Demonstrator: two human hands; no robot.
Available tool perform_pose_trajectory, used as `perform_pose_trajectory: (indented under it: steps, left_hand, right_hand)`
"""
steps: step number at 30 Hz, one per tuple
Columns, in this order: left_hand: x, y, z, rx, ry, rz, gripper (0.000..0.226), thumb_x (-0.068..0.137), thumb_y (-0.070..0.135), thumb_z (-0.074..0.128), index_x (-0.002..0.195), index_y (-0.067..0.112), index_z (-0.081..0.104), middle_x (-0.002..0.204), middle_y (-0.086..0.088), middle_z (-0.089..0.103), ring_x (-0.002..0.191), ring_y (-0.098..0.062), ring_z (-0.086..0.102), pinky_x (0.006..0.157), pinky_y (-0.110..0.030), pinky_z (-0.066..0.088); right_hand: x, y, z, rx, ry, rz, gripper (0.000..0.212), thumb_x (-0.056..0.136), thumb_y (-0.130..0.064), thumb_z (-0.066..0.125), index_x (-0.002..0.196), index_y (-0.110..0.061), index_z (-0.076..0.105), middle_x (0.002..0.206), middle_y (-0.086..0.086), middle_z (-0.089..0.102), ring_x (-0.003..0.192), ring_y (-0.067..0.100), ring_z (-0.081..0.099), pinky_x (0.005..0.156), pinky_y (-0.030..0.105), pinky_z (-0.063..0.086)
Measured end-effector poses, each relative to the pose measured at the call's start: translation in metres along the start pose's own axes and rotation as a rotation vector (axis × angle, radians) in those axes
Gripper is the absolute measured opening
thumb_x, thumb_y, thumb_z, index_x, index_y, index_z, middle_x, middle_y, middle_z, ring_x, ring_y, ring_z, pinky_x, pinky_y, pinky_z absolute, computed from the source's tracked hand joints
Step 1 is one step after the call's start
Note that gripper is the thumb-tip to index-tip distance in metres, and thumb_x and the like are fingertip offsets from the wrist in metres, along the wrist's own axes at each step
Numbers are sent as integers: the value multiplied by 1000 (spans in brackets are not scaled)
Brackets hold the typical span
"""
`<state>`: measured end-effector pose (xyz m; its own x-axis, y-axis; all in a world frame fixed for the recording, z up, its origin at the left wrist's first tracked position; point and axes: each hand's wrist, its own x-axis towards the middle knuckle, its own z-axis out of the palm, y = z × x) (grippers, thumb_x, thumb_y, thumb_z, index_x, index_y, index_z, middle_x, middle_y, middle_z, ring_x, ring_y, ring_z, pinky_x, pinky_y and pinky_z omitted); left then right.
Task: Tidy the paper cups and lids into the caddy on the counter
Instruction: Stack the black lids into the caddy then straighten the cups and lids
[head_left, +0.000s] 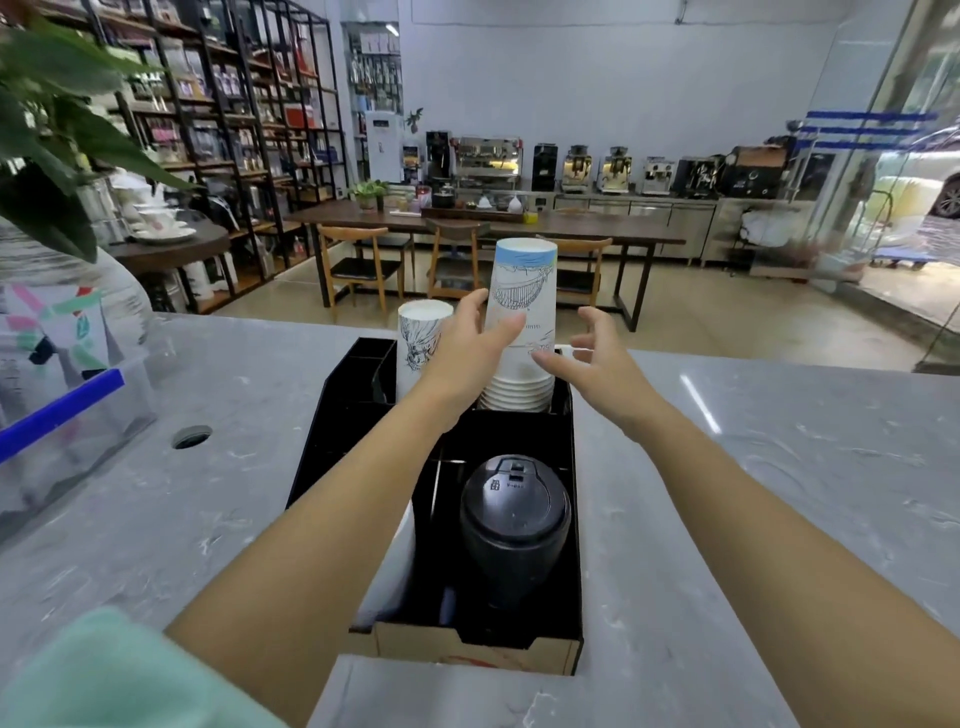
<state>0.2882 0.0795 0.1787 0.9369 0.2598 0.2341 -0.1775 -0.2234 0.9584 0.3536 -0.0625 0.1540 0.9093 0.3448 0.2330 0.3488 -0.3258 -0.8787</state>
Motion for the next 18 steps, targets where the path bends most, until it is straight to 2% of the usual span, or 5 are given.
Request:
perform_pose_trajectory:
  steps: [2,6,11,15,18]
  left_hand:
    - [1,-3,2,-28,-18,-17,52,95,32,50,143,23,34,129,3,53,112,-10,52,83,-21,39]
    - [7,-4,6,-148,-25,-37,48,97,32,44,143,32,31,110,23,51,98,2,53,76,-20,39]
    - [14,-13,7,-133,-24,-68,61,93,43,48,147,39,22,146,11,42,132,-15,42,99,-37,31]
    - [12,-20,12,-71,11,-56,82,69,63,59,142,45,25,142,4,49,131,-21,46,111,-47,31]
    - [8,-19,11,-61,-1,-30,78,78,49,59,146,36,22,141,-1,48,129,-21,47,110,-49,34]
  right_hand:
    - [4,1,7,33,-30,7,88,81,-38,68,147,-22,12,143,13,40,131,23,40,103,36,37]
    - [15,5,16,73,-46,-24,78,82,-34,67,143,-23,18,131,7,57,114,17,56,94,32,46]
    - [14,11,26,-52,30,-71,68,80,-37,68,135,-21,31,123,1,60,111,18,57,98,40,45]
    - [17,10,29,-118,69,-61,63,82,-41,65,131,-18,33,120,-1,60,109,19,57,94,40,45]
    - [16,7,30,-92,64,-45,58,84,-36,63,131,-17,34,124,1,59,108,18,57,91,35,45]
